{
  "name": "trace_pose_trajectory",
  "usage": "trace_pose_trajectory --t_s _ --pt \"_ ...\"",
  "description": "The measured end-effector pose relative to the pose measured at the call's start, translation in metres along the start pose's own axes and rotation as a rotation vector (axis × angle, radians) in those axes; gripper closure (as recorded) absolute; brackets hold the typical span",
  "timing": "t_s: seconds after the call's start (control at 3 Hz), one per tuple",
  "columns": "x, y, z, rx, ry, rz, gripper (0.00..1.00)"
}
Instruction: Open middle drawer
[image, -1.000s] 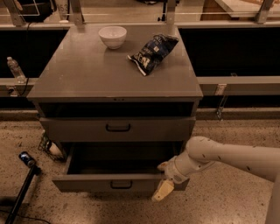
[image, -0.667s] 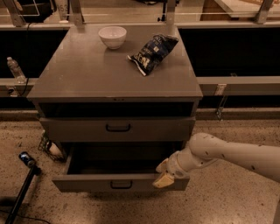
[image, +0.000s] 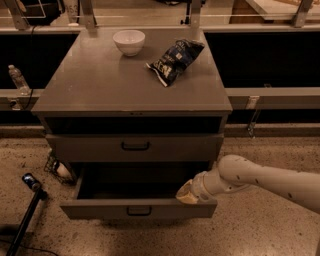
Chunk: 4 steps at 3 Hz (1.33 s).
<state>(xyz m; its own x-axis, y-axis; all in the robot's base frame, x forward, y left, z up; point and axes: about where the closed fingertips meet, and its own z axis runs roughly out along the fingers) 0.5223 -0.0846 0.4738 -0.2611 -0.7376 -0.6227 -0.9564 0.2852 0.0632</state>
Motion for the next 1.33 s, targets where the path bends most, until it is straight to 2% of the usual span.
trace_pose_trajectory --t_s 0.33,1.0,1.33 --pt "-0.004 -0.013 0.009 0.035 -0.048 -0.021 1.00" --pt "-0.006 -0.033 0.027 0.076 -0.091 -0.083 1.00" --pt "-0.006 -0.040 0.041 0.100 -0.077 -0.172 1.00"
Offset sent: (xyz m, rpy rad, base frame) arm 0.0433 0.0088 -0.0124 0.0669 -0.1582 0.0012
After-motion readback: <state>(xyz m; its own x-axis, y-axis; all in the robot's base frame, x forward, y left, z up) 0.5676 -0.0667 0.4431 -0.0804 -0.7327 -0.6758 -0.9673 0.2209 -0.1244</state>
